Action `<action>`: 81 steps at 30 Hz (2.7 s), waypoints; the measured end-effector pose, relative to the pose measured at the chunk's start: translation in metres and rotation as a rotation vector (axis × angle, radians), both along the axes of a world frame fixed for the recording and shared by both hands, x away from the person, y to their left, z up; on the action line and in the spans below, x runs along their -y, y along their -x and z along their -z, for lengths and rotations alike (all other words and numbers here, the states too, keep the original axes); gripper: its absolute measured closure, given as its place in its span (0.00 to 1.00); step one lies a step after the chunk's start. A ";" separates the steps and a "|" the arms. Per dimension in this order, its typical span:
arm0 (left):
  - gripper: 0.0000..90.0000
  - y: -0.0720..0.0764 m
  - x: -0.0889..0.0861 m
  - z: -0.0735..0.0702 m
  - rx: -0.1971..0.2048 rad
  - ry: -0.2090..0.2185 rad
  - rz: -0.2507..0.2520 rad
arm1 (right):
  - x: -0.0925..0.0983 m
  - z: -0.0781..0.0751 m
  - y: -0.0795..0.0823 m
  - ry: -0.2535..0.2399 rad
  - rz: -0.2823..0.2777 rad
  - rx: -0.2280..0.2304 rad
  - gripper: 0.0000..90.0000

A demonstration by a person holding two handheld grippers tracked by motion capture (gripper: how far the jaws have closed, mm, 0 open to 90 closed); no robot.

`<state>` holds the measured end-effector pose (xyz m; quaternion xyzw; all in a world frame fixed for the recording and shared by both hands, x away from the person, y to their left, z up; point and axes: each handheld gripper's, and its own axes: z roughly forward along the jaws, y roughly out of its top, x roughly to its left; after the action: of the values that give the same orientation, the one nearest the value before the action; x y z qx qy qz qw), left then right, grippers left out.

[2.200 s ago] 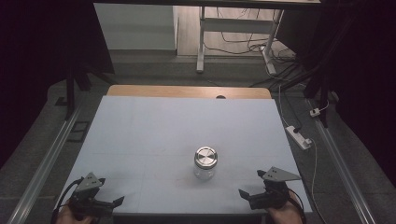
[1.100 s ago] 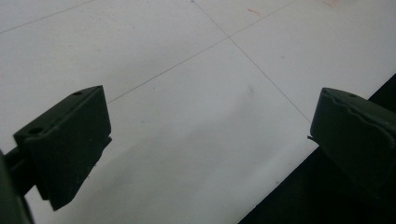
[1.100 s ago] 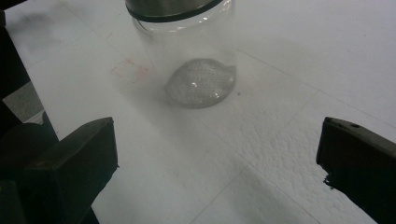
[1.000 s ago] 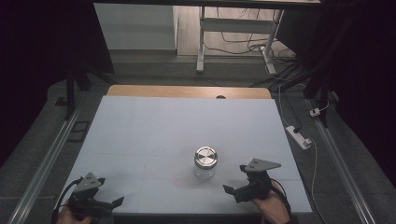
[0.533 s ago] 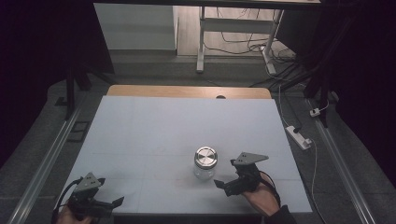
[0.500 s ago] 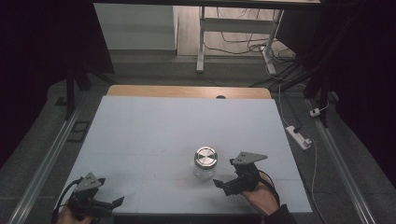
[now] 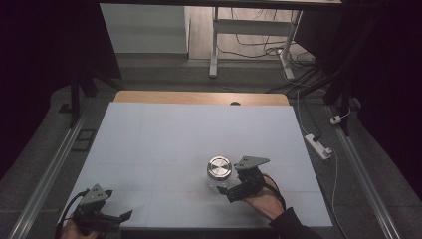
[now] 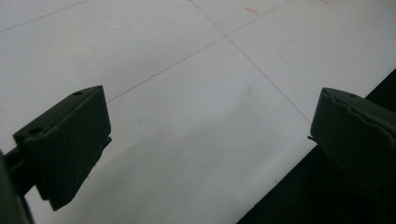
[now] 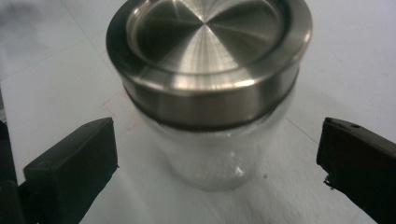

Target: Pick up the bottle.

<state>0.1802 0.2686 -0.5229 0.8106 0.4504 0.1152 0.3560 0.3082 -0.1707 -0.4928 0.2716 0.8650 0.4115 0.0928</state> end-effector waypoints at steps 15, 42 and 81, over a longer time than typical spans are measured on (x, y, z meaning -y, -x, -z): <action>0.00 0.000 0.001 0.000 0.000 -0.005 0.006 | -0.021 0.009 -0.013 0.011 -0.034 0.011 0.00; 0.00 0.000 0.002 0.000 0.002 -0.013 0.010 | -0.022 0.008 -0.011 0.031 -0.063 0.085 0.17; 0.00 0.000 0.001 0.000 -0.002 -0.007 0.011 | -0.055 -0.012 -0.018 -0.005 -0.098 0.084 0.17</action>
<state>0.1805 0.2677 -0.5229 0.8145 0.4457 0.1141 0.3535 0.3261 -0.1159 -0.4806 0.2115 0.8717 0.4287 0.1080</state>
